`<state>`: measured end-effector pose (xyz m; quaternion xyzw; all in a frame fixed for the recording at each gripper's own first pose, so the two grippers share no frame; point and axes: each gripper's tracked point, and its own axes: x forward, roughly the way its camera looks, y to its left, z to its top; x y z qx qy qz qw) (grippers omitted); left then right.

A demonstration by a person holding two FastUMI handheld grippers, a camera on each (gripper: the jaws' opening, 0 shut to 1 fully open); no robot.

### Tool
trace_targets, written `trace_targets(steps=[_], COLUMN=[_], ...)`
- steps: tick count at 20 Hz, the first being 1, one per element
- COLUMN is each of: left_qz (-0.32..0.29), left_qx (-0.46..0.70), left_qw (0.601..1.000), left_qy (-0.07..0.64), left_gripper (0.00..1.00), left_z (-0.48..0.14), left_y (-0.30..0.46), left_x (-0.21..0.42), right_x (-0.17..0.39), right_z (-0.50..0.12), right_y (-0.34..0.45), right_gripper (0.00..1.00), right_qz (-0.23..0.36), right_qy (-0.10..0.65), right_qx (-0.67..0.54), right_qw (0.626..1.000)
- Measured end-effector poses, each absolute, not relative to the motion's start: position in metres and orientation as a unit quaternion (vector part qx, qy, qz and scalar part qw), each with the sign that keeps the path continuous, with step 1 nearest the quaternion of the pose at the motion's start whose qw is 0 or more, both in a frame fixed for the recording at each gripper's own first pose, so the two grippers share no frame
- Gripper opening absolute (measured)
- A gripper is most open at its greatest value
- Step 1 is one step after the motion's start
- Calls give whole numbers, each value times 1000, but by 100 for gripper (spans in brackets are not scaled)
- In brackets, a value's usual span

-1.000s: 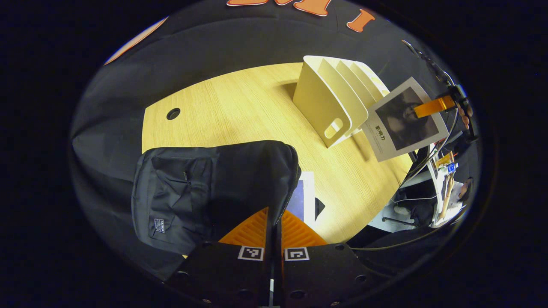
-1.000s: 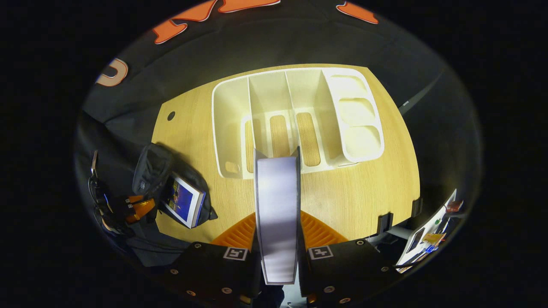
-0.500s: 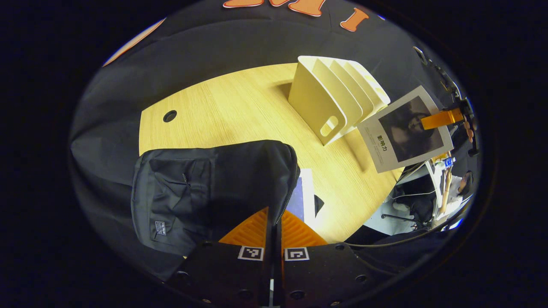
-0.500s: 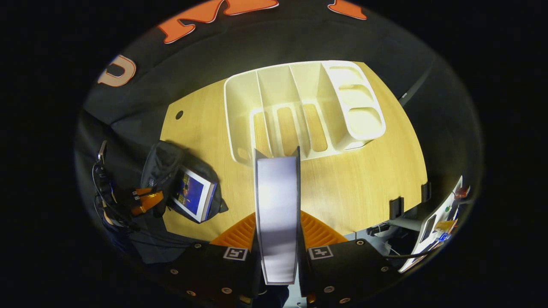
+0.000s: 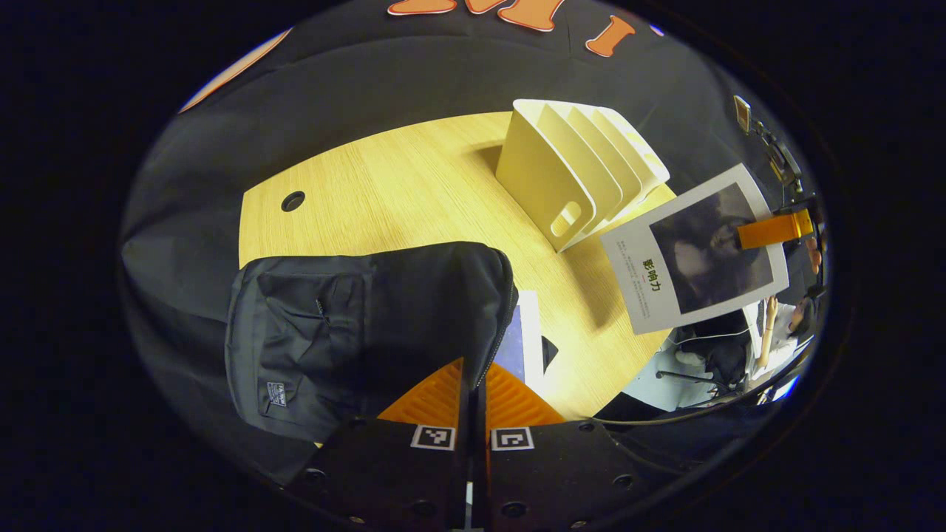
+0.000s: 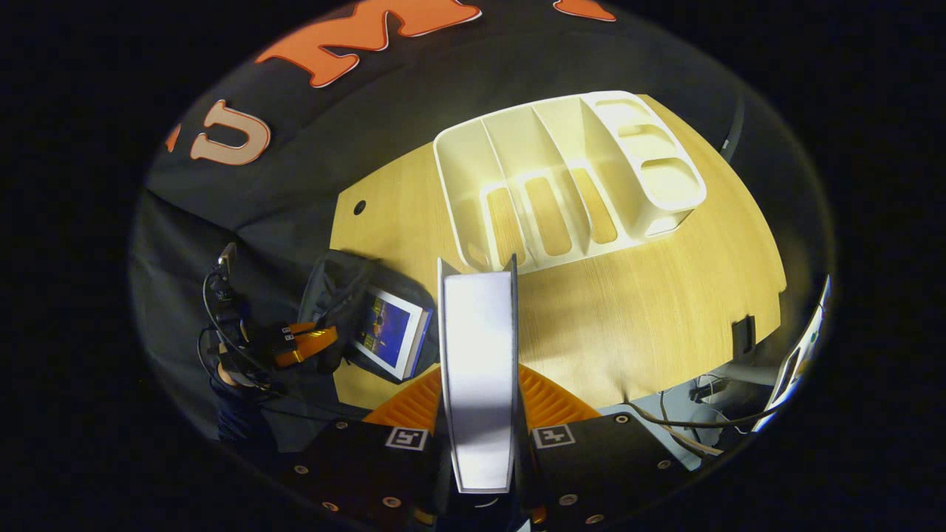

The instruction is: Open the schoolbag, grab two books from the bookshelf and put them into the schoolbag.

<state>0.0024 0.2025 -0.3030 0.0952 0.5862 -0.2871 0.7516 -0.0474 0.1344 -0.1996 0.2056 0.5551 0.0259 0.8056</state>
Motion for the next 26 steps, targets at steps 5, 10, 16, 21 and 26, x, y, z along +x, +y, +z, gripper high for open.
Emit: trace_targets(steps=[5,10,16,21,26], left_qz=[-287,-287,-283,-283,-279], left_qx=[96,91,80,78,71], left_qw=[754,755,757,759,761], left_qy=[583,583,583,581,581], left_gripper=[4,4,4,4,4], left_z=[-300,-297,-295,-296,-289], left_y=[205,204,205,201,203], left_x=[4,4,5,8,10], right_x=[-50,-50,-39,-26,-18], right_z=[-203,-209,-236,-258,-279], right_y=[148,174,227,257,290], right_gripper=[36,35,35,35,35], right_qz=[46,76,123,141,167], right_qy=[529,494,454,445,426], right_qx=[260,332,428,454,480], right_qw=[807,799,772,759,748])
